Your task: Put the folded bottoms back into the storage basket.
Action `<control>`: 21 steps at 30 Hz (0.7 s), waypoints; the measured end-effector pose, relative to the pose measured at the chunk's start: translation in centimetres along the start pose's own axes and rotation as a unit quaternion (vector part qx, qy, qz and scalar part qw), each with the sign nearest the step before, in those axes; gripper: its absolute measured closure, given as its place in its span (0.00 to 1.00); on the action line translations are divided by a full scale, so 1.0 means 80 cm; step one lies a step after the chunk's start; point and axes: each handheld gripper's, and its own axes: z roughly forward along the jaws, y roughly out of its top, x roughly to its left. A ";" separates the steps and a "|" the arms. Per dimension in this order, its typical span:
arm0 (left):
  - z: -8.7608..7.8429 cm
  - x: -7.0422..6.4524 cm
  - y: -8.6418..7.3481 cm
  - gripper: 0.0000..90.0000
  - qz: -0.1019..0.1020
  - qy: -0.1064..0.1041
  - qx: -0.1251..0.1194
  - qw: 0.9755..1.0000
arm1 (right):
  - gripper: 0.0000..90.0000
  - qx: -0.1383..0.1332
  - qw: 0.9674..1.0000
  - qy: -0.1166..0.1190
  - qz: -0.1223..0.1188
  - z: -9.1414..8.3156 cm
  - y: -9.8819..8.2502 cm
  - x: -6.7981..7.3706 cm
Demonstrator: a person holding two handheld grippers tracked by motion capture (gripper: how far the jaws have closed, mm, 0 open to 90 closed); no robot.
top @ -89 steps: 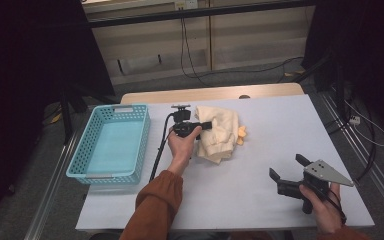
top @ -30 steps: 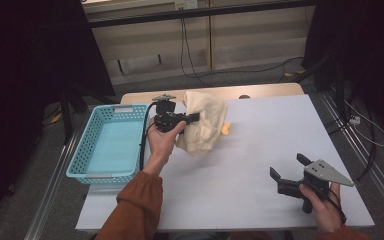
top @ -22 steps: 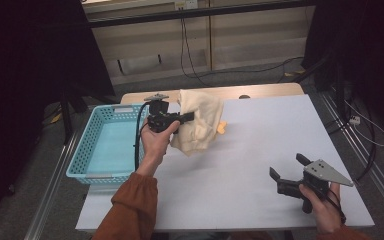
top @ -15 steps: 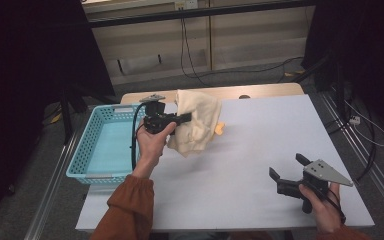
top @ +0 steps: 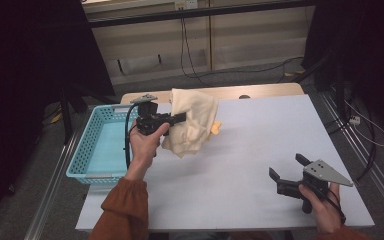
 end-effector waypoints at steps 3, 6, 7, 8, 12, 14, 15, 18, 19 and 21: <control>-0.007 0.001 0.002 0.81 0.000 -0.001 -0.003 1.000 | 0.02 0.000 1.000 0.000 0.000 0.000 0.000 0.000; -0.014 0.002 0.005 0.81 0.001 -0.004 -0.007 1.000 | 0.02 0.000 1.000 0.000 0.000 0.000 0.000 0.000; -0.016 0.002 0.006 0.81 0.001 -0.003 -0.010 1.000 | 0.02 0.000 1.000 0.000 0.000 0.000 0.000 0.000; -0.019 0.002 0.007 0.81 0.002 -0.003 -0.011 1.000 | 0.02 0.000 1.000 0.001 0.000 0.000 0.000 0.000; -0.027 0.004 0.010 0.81 0.003 -0.005 -0.016 1.000 | 0.02 -0.001 1.000 0.001 -0.002 0.000 0.000 0.000; -0.031 0.005 0.011 0.81 0.003 -0.005 -0.015 1.000 | 0.02 -0.001 1.000 0.001 -0.002 0.000 0.000 0.000; -0.032 0.006 0.011 0.81 0.003 -0.004 -0.014 1.000 | 0.02 -0.001 1.000 0.001 -0.002 0.000 0.000 0.000; -0.036 0.007 0.012 0.81 0.002 -0.005 -0.015 1.000 | 0.02 -0.001 1.000 0.002 -0.003 0.000 0.000 0.001; -0.037 0.007 0.013 0.81 0.002 -0.005 -0.017 1.000 | 0.02 -0.001 1.000 0.001 -0.003 0.000 0.000 0.001; -0.041 0.008 0.014 0.81 0.005 -0.006 -0.019 1.000 | 0.02 -0.002 1.000 0.001 -0.003 0.000 0.001 0.001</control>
